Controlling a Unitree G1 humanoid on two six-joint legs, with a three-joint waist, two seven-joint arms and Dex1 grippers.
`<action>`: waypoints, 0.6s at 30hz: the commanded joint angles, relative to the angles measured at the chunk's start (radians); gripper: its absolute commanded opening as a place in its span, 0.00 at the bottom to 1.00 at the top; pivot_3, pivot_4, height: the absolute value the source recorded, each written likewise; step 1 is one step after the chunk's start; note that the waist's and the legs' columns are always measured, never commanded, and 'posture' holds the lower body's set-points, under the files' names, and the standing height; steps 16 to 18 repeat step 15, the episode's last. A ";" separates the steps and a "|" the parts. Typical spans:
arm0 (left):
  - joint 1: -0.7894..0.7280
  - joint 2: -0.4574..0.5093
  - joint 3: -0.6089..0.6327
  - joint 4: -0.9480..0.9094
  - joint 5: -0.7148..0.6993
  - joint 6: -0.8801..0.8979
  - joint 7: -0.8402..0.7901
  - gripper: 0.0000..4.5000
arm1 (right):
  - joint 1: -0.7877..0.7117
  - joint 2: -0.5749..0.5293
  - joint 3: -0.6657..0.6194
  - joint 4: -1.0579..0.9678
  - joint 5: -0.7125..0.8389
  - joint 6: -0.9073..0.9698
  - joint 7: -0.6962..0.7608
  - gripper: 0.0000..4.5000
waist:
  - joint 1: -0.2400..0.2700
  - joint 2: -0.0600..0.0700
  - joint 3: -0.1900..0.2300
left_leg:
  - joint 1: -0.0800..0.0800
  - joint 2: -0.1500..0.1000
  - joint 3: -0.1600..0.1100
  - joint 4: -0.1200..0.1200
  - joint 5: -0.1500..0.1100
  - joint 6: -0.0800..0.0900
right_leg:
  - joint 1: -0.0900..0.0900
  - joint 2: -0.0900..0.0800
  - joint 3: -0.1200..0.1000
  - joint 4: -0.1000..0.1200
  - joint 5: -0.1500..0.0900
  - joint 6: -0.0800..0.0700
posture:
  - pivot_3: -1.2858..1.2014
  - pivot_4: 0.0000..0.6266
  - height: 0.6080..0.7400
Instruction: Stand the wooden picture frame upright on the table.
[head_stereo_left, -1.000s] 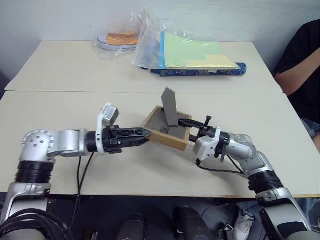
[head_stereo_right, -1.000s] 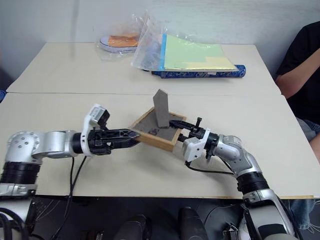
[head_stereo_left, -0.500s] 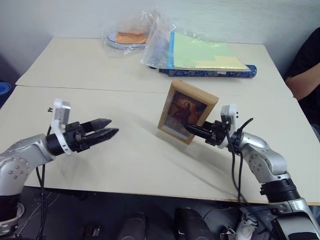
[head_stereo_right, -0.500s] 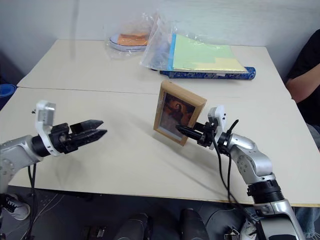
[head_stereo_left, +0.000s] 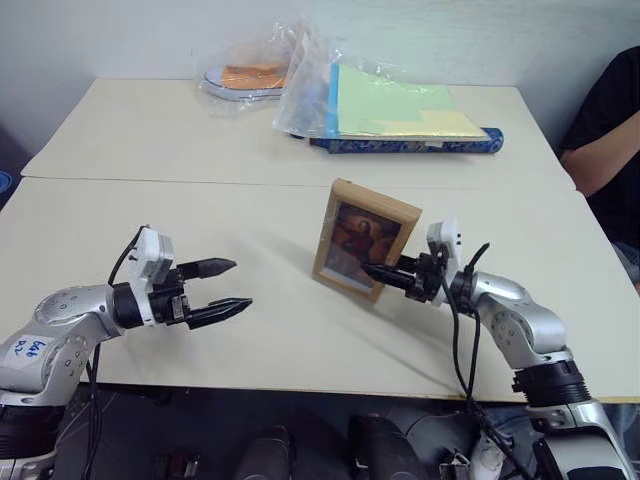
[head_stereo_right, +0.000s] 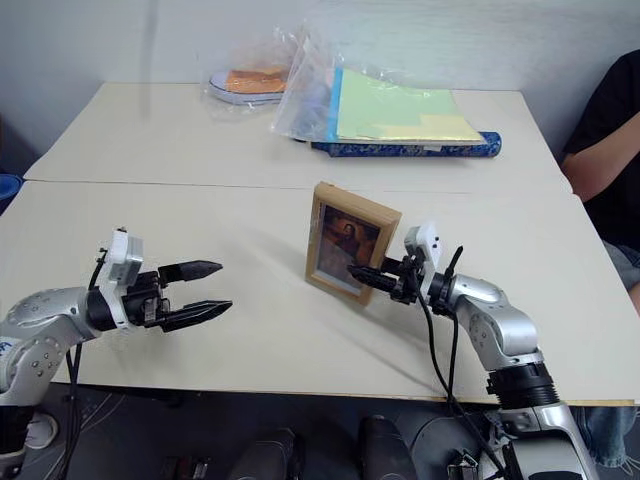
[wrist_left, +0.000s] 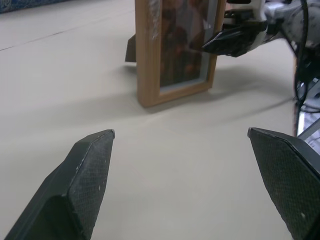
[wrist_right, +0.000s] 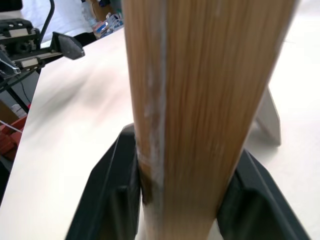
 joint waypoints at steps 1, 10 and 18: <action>0.012 0.004 0.013 0.040 0.082 -0.104 -0.034 1.00 | 0.011 0.003 -0.038 -0.083 0.016 -0.015 0.031 0.71 | 0.001 0.001 0.000 | -0.001 0.000 0.000 0.000 0.000 0.000 | -0.001 0.000 0.000 0.000 0.000 0.000 | 0.52 0.24 1.00; 0.138 0.001 0.081 0.076 0.174 -0.269 -0.065 1.00 | 0.194 -0.176 -0.166 -0.141 -0.088 -0.264 0.213 0.99 | 0.012 0.000 0.000 | -0.002 0.000 0.000 0.000 -0.001 0.001 | 0.000 -0.001 -0.001 -0.003 0.000 0.000 | 0.52 0.24 1.00; 0.235 0.010 0.146 0.074 0.197 -0.331 -0.082 1.00 | 0.308 -0.247 -0.242 -0.014 -0.223 -0.673 0.322 0.99 | 0.008 0.000 0.000 | 0.000 0.000 0.000 0.000 -0.001 0.002 | 0.002 -0.001 -0.001 -0.003 0.000 0.001 | 0.52 0.24 1.00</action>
